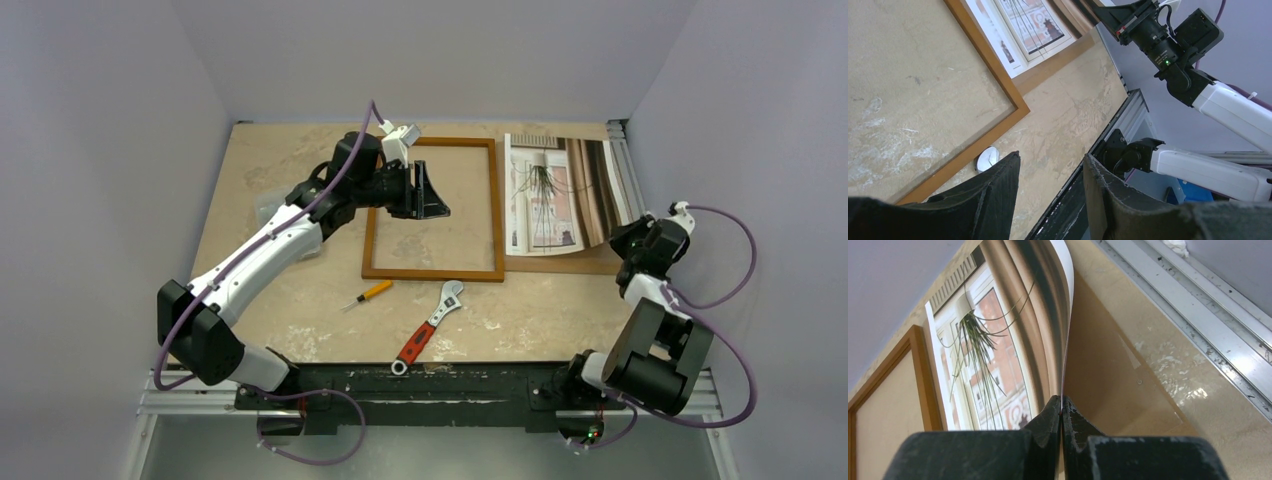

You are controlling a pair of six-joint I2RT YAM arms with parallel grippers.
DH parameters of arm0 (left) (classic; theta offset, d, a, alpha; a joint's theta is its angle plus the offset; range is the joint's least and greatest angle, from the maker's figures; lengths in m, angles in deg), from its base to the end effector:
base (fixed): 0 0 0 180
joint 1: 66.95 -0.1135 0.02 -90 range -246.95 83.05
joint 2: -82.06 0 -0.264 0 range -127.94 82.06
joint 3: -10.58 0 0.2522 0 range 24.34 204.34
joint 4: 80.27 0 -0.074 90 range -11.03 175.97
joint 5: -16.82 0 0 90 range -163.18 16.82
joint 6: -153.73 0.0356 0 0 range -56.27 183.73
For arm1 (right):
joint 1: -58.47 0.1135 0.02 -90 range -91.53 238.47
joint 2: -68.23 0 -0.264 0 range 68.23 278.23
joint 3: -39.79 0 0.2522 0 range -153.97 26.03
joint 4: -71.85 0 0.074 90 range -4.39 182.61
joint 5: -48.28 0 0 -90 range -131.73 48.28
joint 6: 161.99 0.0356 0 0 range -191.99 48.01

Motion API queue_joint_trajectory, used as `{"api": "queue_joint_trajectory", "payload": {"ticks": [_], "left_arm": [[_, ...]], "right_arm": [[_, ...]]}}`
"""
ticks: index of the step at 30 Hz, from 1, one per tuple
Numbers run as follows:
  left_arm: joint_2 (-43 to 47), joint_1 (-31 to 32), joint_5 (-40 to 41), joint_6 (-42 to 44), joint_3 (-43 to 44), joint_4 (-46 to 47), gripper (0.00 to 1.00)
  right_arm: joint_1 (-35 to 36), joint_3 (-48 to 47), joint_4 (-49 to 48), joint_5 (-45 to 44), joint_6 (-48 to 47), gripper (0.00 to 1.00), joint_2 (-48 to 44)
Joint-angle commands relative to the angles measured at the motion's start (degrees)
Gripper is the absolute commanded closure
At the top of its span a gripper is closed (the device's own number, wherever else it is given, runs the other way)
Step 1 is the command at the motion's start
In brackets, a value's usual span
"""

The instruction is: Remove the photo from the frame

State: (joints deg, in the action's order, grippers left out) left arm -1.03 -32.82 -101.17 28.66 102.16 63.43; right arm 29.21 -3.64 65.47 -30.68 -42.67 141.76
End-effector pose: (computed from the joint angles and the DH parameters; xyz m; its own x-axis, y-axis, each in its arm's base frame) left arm 0.2646 -0.1995 0.3636 -0.7982 -0.0719 -0.5981 0.4648 0.5580 -0.6874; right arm 0.2328 -0.1226 0.1964 -0.1460 0.6327 -0.7605 0.4568 0.7250 0.5155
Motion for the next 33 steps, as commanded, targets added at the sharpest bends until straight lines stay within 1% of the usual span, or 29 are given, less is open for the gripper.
{"api": "queue_joint_trajectory", "payload": {"ticks": [1, 5, 8, 13, 19, 33], "left_arm": [[-0.02, 0.12, -1.28, -0.89, -1.0, 3.47, 0.53], [-0.26, 0.47, -1.28, -0.81, -1.01, 3.47, 0.53], [-0.4, 0.61, -1.28, -0.79, -1.01, 3.47, 0.52], [-0.36, 0.73, -1.19, -0.62, -0.87, 3.32, 0.53], [-0.43, 0.75, -1.43, -0.8, -0.92, 3.34, 0.52], [-0.36, 0.72, -1.32, -0.7, -0.89, 3.37, 0.53]], "right_arm": [[-0.3, 0.7, -3.28, 4.91, -3.33, 1.0, -1.09], [-4.03, -0.31, -2.87, 10.16, -3.93, 1.0, -0.46], [-7.02, -0.41, -4.33, 14.75, -3.41, 1.0, 0.8], [-8.16, -2.57, -4.98, 22.74, -4.2, 1.0, 4.07], [-7.99, -1.32, -7.51, 23.8, -3.32, 1.0, 5.11], [-8.0, -1.69, -4.75, 20.75, -3.3, 1.0, 6.67]]}}
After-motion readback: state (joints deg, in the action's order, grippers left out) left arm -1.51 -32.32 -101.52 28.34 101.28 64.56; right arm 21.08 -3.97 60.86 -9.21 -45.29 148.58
